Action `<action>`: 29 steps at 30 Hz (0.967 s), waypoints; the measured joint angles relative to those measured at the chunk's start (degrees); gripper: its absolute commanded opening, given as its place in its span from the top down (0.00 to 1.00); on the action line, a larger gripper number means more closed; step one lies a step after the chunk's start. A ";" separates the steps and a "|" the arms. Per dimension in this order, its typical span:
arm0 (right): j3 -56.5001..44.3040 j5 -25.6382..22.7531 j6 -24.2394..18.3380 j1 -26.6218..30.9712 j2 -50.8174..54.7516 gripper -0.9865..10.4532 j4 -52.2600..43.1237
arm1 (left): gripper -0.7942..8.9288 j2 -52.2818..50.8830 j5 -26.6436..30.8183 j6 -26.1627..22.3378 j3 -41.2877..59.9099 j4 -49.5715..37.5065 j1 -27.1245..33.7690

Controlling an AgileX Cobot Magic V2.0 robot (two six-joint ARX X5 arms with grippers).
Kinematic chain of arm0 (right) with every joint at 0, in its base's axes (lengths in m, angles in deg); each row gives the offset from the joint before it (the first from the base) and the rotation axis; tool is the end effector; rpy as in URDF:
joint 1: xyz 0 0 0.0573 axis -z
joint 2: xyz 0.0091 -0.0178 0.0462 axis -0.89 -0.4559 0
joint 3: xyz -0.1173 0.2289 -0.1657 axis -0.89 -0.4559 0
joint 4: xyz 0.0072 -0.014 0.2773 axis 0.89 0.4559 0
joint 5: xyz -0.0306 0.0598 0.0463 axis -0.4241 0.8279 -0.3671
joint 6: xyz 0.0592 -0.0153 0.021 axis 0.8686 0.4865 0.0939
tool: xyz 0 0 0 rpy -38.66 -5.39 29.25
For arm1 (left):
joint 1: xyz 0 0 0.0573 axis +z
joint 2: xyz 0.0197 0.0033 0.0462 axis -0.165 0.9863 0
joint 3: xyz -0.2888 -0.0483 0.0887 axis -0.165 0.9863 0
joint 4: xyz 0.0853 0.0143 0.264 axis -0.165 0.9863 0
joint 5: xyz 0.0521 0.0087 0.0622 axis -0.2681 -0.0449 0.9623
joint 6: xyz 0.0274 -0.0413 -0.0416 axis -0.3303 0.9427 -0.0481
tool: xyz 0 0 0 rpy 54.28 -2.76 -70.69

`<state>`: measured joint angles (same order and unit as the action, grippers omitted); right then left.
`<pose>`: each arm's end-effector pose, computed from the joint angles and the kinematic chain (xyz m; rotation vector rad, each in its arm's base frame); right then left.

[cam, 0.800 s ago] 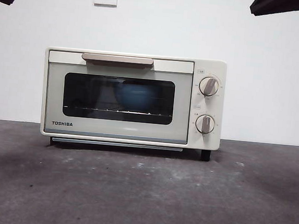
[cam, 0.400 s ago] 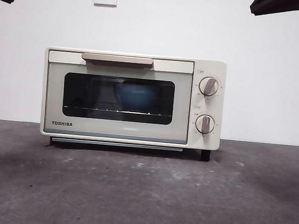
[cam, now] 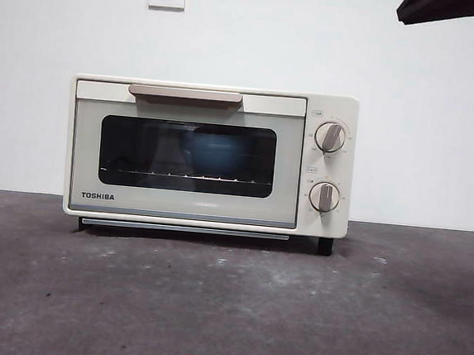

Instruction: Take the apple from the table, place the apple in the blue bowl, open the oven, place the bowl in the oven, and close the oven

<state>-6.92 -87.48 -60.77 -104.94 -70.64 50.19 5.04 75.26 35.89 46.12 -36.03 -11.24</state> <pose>0.1218 0.1064 0.3039 0.0925 0.3362 0.6402 0.1094 -0.0069 0.3170 0.0500 -0.0141 -0.1095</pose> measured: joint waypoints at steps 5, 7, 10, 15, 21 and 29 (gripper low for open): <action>0.00 0.00 0.00 0.00 0.00 0.91 0.00 | 0.91 -7.32 6.36 -1.33 9.27 -2.82 1.90; 0.00 0.00 0.00 0.02 0.00 0.91 0.00 | 0.91 -10.01 6.56 -1.60 12.46 -2.75 2.01; 0.00 0.00 0.00 0.02 0.00 0.91 0.00 | 0.91 -13.81 6.58 -1.75 17.07 -2.75 2.01; 0.00 0.00 0.00 0.02 0.00 0.91 0.00 | 0.91 -18.23 6.60 -1.42 22.80 -1.70 2.01; 0.00 0.00 0.00 0.02 0.00 0.91 0.00 | 0.91 -21.55 6.60 0.09 26.16 -0.39 2.01; 0.00 0.00 0.00 0.02 0.00 0.91 0.00 | 0.91 -21.70 6.62 3.04 28.33 1.31 2.01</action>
<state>-6.92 -87.48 -60.77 -104.92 -70.64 50.19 -16.66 81.88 38.93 74.44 -34.72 -9.23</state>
